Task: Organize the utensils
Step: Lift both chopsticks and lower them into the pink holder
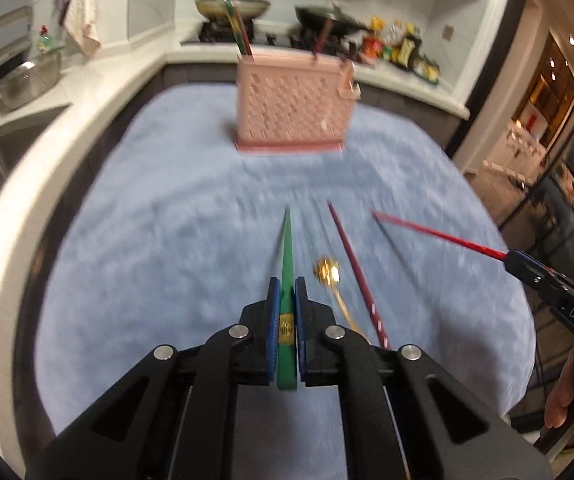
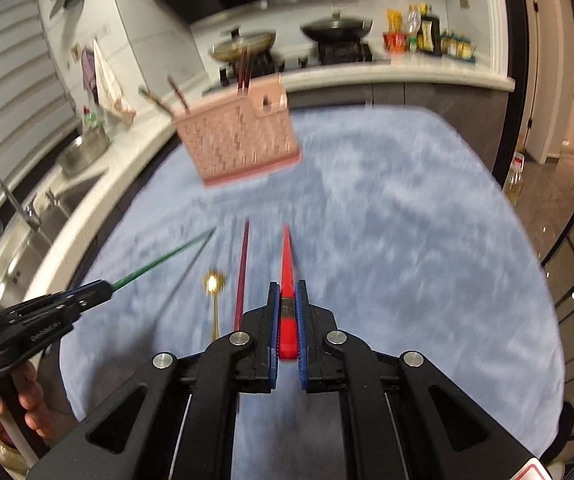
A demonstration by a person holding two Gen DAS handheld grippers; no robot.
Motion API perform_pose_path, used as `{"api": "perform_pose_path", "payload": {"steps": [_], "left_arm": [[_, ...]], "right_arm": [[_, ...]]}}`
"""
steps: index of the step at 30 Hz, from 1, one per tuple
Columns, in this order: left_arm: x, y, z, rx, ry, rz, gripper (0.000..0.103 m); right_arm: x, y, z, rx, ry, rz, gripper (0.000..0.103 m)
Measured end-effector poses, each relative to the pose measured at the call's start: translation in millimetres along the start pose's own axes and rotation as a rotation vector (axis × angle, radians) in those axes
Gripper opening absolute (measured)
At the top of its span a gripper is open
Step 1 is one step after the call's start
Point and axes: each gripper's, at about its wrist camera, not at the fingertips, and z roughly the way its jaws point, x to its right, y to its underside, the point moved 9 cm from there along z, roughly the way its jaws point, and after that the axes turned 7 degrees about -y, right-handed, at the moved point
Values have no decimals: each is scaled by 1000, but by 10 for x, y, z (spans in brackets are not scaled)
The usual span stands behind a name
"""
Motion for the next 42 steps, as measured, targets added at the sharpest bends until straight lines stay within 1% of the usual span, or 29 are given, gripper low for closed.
{"api": "perform_pose_path", "payload": {"steps": [4, 7, 11, 16, 19, 22, 29, 31, 33, 35, 37, 40, 42], "left_arm": [[-118, -376, -158, 81, -21, -16, 7], [-182, -633, -258, 131, -33, -27, 7], [-232, -903, -313, 169, -41, -38, 7], [-249, -1159, -350, 194, -36, -52, 7], [-252, -1394, -402, 223, -27, -60, 7], [-234, -1718, -512, 281, -15, -65, 7], [-201, -2512, -685, 406, 0, -89, 7], [-195, -2700, -712, 437, -3, -97, 7], [-185, -2863, -713, 469, -6, -96, 7], [-183, -3024, -637, 479, -28, -94, 7], [-173, -3111, -530, 471, -24, -97, 7], [-162, -3196, -356, 454, -36, -94, 7], [-158, -3184, -218, 434, -42, -92, 7]], "right_arm": [[27, -410, -154, 89, 2, -5, 7], [48, -656, -215, 136, 0, -6, 7], [80, -862, -221, 164, -15, 8, 7], [94, -1077, -225, 192, -23, 6, 7], [92, -1258, -245, 215, -64, 38, 7], [81, -1476, -287, 249, -88, 50, 7], [-78, -2221, -284, 342, -162, 55, 7], [-151, -2448, -238, 363, -183, 54, 7], [-205, -2603, -179, 373, -193, 55, 7], [-245, -2759, -57, 378, -194, 52, 7], [-279, -2864, 88, 370, -203, 60, 7], [-327, -2965, 314, 352, -219, 75, 7], [-356, -3003, 456, 337, -209, 67, 7]]}}
